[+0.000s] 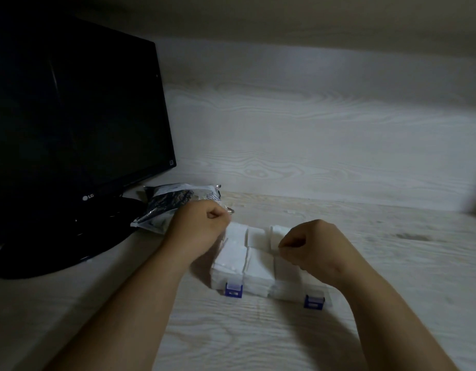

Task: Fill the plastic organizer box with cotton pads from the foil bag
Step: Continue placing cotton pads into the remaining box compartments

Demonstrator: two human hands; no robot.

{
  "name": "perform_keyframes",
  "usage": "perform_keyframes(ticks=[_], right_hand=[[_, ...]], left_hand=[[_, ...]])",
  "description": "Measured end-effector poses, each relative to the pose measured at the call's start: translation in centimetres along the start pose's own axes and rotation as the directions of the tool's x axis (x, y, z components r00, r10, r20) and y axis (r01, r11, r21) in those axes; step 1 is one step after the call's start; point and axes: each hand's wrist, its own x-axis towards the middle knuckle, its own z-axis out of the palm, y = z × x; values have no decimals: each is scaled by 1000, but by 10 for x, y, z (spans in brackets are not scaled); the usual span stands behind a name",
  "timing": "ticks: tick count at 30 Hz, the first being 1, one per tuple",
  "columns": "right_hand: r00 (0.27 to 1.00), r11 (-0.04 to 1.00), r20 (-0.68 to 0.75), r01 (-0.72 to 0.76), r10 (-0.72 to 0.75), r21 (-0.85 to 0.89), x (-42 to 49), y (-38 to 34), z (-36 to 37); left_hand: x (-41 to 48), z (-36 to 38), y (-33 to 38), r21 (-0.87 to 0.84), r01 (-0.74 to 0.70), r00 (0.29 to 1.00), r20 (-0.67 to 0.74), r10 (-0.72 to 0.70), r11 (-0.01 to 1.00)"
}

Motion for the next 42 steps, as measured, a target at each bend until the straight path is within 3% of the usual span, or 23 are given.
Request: perform_keyframes(ticks=[5, 11, 17, 36, 42], right_hand=[[995, 997, -66, 80, -80, -1, 2, 2, 7], [991, 994, -80, 105, -106, -5, 5, 5, 10], [992, 995, -71, 100, -101, -18, 4, 3, 11], [993, 996, -72, 91, -90, 10, 1, -1, 10], [993, 996, -79, 86, -83, 35, 0, -1, 10]], left_hand=[[8, -20, -21, 278, 107, 994, -8, -109, 955], [4, -17, -23, 639, 140, 982, 10, -190, 756], [5, -6, -31, 718, 151, 964, 45, -262, 679], [1, -10, -15, 746, 214, 971, -92, -221, 630], [-1, -14, -7, 705, 164, 985, -153, -77, 690]])
